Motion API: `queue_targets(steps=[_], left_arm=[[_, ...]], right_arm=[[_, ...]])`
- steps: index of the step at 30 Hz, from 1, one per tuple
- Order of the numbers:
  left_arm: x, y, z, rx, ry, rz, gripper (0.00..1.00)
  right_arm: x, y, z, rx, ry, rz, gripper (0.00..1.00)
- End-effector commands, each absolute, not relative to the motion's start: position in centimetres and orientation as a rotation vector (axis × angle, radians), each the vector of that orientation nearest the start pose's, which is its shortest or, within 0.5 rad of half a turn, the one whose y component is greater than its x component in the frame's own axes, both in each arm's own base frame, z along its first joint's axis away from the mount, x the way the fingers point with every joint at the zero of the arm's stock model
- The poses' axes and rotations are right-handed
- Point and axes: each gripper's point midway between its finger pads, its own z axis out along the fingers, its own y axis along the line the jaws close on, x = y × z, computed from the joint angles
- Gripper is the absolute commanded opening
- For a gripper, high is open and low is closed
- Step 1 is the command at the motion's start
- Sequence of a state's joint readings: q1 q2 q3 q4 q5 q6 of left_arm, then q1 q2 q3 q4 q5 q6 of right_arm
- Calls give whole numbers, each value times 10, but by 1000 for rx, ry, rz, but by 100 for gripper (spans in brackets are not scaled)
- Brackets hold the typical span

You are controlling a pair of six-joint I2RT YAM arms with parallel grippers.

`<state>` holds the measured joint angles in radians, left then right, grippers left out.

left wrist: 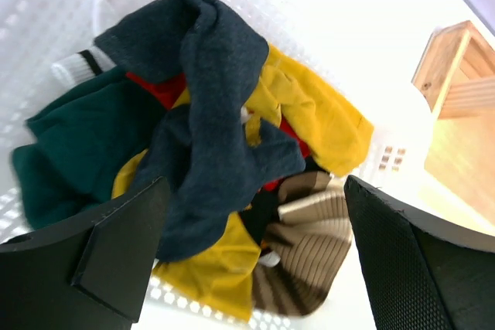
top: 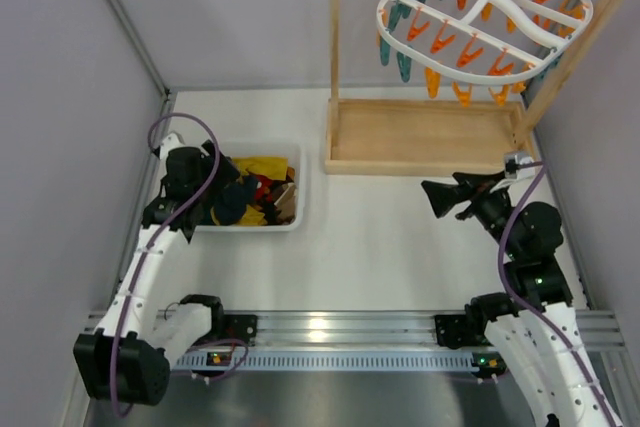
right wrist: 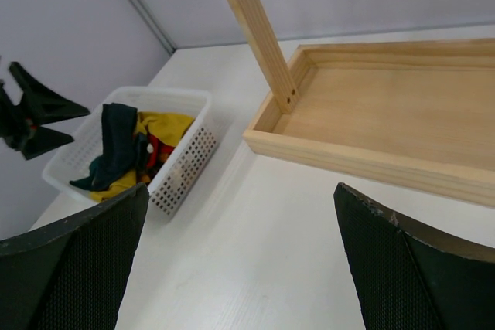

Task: Remove the socks clipped to the hanger

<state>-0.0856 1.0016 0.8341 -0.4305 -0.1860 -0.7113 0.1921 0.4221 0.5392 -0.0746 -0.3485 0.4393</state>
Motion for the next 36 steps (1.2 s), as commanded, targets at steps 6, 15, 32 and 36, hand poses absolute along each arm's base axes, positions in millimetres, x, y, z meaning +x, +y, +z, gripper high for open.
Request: queue_targets(steps=[6, 15, 32, 36], left_arm=[[280, -33, 267, -364, 2044, -262, 98], [236, -37, 326, -147, 1903, -270, 98], [168, -12, 351, -109, 1676, -147, 98], [162, -14, 353, -73, 1658, -155, 98]], right_arm=[[230, 62, 310, 42, 1677, 370, 99], [200, 41, 354, -18, 1673, 239, 99], [148, -6, 350, 33, 1717, 11, 99], [142, -15, 342, 46, 1721, -27, 99]])
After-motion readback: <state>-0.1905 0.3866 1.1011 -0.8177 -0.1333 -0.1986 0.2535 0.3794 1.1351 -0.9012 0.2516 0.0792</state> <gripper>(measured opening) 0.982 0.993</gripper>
